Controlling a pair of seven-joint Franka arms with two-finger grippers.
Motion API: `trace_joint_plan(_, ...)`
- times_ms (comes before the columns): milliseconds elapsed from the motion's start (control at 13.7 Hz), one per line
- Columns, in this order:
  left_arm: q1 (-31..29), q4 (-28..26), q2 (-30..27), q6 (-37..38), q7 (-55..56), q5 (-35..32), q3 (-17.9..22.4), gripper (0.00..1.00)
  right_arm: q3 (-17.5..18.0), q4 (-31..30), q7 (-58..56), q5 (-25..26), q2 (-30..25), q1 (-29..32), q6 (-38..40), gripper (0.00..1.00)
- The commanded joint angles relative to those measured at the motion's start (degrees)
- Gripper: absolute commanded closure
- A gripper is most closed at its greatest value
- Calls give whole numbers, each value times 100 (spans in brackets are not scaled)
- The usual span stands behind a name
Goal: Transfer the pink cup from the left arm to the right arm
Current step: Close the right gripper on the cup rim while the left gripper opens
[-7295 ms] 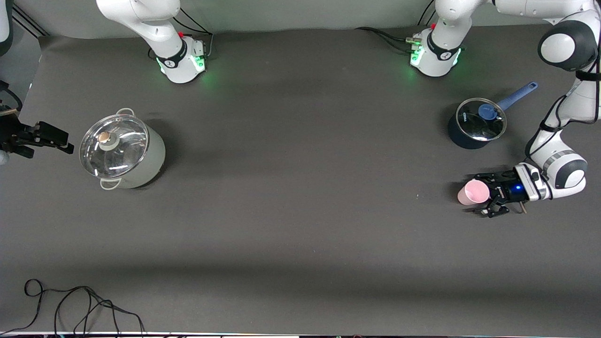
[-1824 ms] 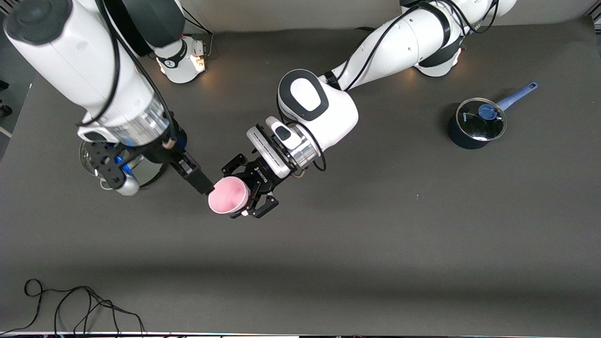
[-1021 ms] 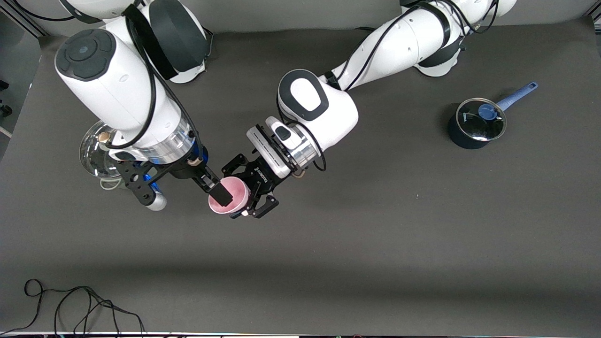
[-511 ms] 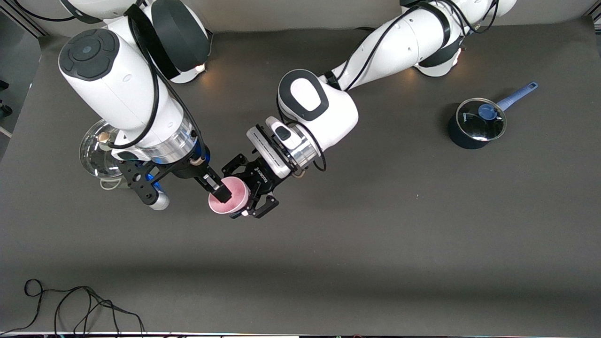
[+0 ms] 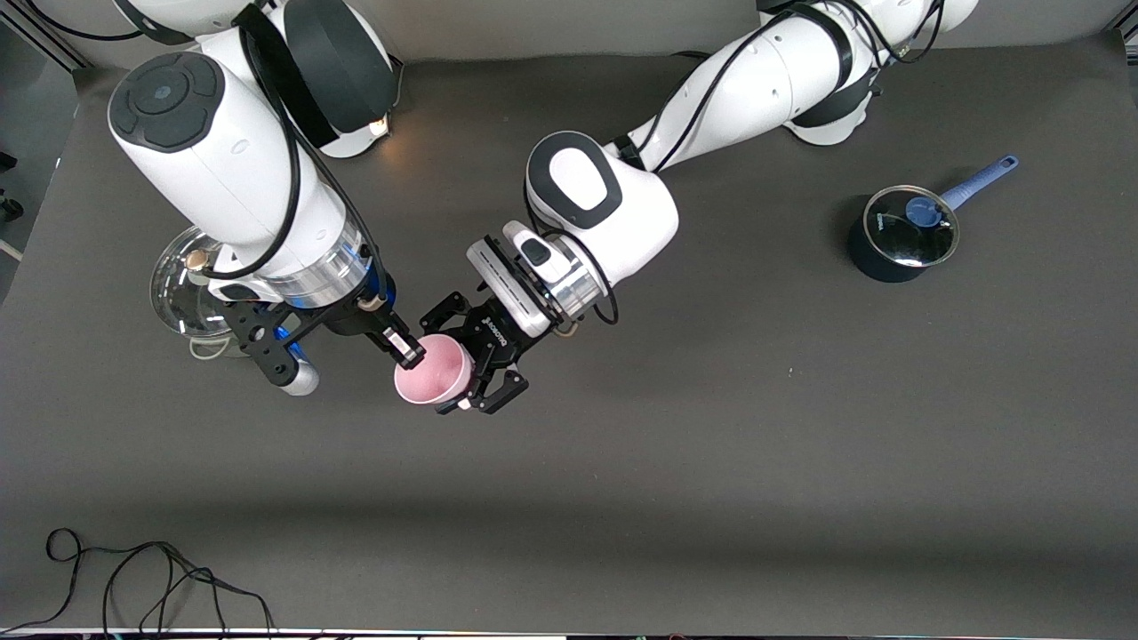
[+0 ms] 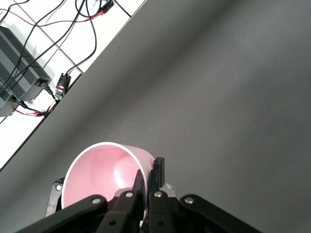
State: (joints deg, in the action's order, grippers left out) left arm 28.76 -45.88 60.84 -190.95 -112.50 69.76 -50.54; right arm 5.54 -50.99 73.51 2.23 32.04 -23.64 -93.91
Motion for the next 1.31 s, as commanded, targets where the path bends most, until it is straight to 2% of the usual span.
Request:
trace_joint_plan(0,95,79,-54,-83,132,55,80,100,-1,212,76,120,74,-45,31,100)
trace_joint_plan(438,86,62,-63,-197,123,3,106,100,-10,221,75,120,74,-45,31,100)
trace_joint_plan(511,95,62,-115,-188,140,-233,384,1,-10,213,67,120,74,-45,31,100)
trace_joint_plan(657,86,0,-168,-109,612,-349,554,0,-18,221,49,120,74,-45,31,100)
trace_joint_plan(948,-167,-148,-195,109,729,-727,554,0,-80,221,-152,259,91,25,-13,100)
trace_joint_plan(1240,-1238,-1201,-598,1153,712,-1051,554,0,-369,212,-1091,392,118,359,-40,100)
